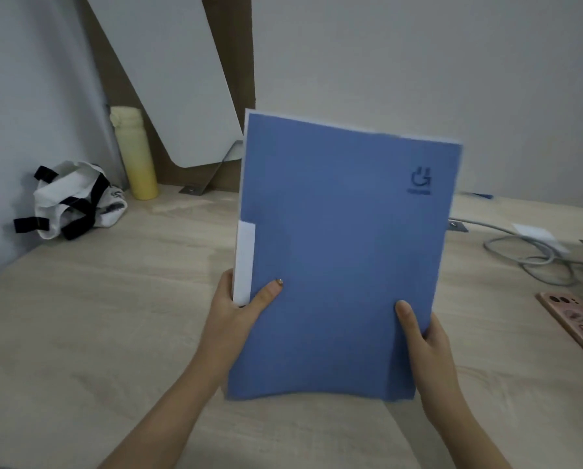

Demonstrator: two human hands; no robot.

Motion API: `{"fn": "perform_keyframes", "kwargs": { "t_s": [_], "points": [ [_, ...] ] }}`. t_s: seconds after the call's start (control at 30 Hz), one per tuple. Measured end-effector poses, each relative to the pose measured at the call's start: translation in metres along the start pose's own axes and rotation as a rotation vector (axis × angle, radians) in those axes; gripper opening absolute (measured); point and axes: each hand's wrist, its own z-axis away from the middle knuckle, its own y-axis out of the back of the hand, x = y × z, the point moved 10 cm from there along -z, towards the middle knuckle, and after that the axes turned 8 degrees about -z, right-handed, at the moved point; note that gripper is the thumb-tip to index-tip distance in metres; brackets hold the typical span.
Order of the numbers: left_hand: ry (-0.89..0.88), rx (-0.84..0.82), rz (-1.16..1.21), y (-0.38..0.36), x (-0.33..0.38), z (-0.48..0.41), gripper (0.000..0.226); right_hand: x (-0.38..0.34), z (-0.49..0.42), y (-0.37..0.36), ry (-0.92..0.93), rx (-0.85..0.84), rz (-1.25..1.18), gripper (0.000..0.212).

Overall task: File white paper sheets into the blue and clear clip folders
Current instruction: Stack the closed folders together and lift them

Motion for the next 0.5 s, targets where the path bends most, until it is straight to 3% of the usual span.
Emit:
{"fn": "perform_keyframes", "kwargs": {
  "t_s": [0.2, 0.33, 0.5],
  "points": [
    [0.308, -0.004, -0.036, 0.045, -0.035, -0.031, 0.034, 0.038, -0.021, -0.055, -0.186, -0.064, 0.307, 0.052],
    [0.501, -0.042, -0.059, 0.082, -0.056, -0.058, 0.038, 0.064, -0.033, -0.114, -0.324, -0.165, 0.366, 0.055],
    [0.577, -0.077, -0.187, 0.133, -0.059, -0.104, 0.036, 0.084, -0.056, -0.186, -0.425, -0.228, 0.394, 0.058]
  ]
}}
